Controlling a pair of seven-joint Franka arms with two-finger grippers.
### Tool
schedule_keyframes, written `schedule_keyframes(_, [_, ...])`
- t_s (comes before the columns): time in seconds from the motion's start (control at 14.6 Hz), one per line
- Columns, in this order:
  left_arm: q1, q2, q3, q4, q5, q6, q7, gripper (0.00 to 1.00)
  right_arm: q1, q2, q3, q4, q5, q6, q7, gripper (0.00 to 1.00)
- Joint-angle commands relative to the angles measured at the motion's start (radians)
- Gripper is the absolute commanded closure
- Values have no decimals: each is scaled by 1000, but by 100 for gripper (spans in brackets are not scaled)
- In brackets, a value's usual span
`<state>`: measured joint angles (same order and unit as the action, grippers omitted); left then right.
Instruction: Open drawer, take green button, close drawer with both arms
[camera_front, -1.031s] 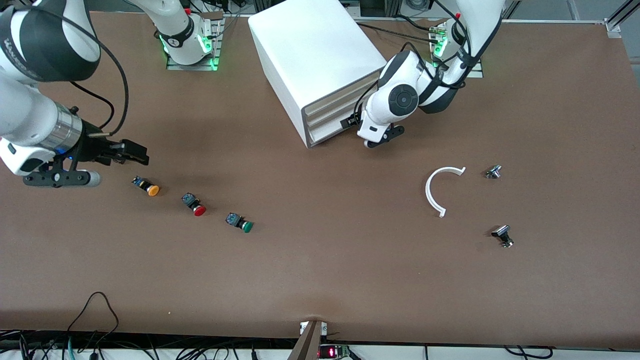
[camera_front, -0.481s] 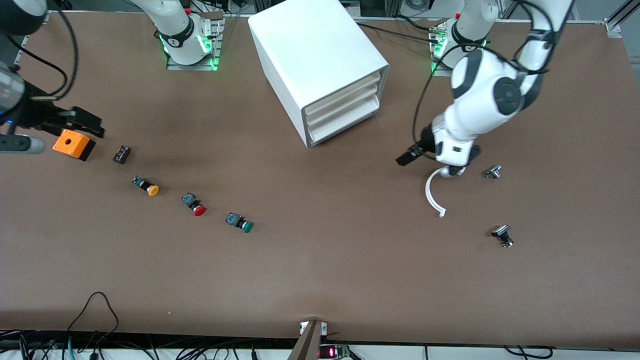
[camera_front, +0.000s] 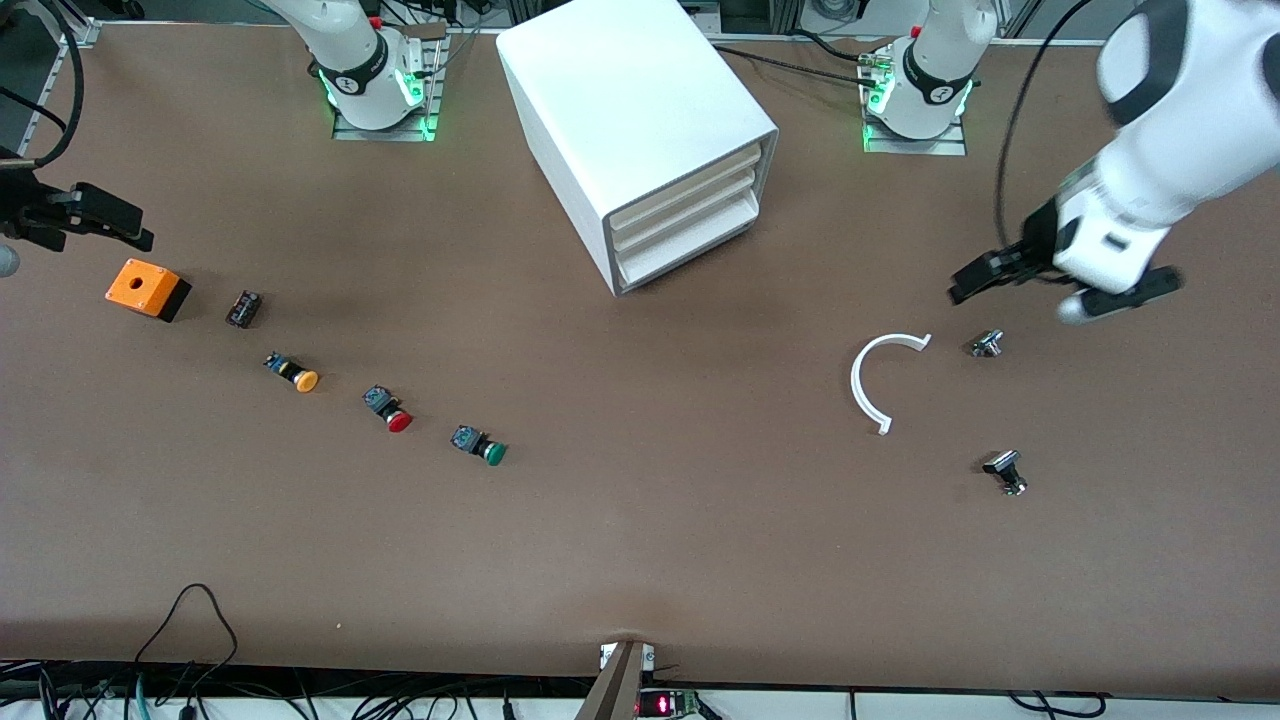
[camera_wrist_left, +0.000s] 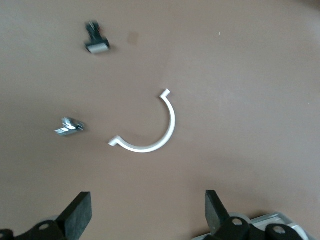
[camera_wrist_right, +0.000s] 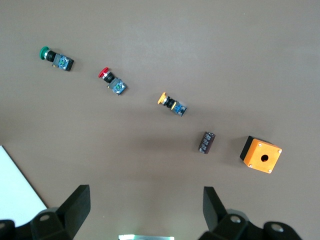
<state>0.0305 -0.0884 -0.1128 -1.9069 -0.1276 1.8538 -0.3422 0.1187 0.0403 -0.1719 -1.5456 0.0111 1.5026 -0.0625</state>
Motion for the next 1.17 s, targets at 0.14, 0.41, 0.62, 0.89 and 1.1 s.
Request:
schedule_keyframes(0.14, [-4,4,41,244,88,-241,129,0,1,-112,15,-129,-14,37,81,0])
schedule_keyframes(0.41, [-15,39,18,282,123,-281,118,0,-1,-125,9,-142,-22,36,66,0])
schedule_keyframes(0.62, [-8,44,25,281,123,-298,120,0,-1,-164,8,-191,-22,57,66,0])
schedule_keyframes(0.89, [-8,45,25,282,123,-304,118,0,1,-160,11,-182,-20,47,44,0])
schedule_keyframes(1.1, [-8,45,24,282,123,-304,118,0,2,-146,12,-180,-11,60,46,0])
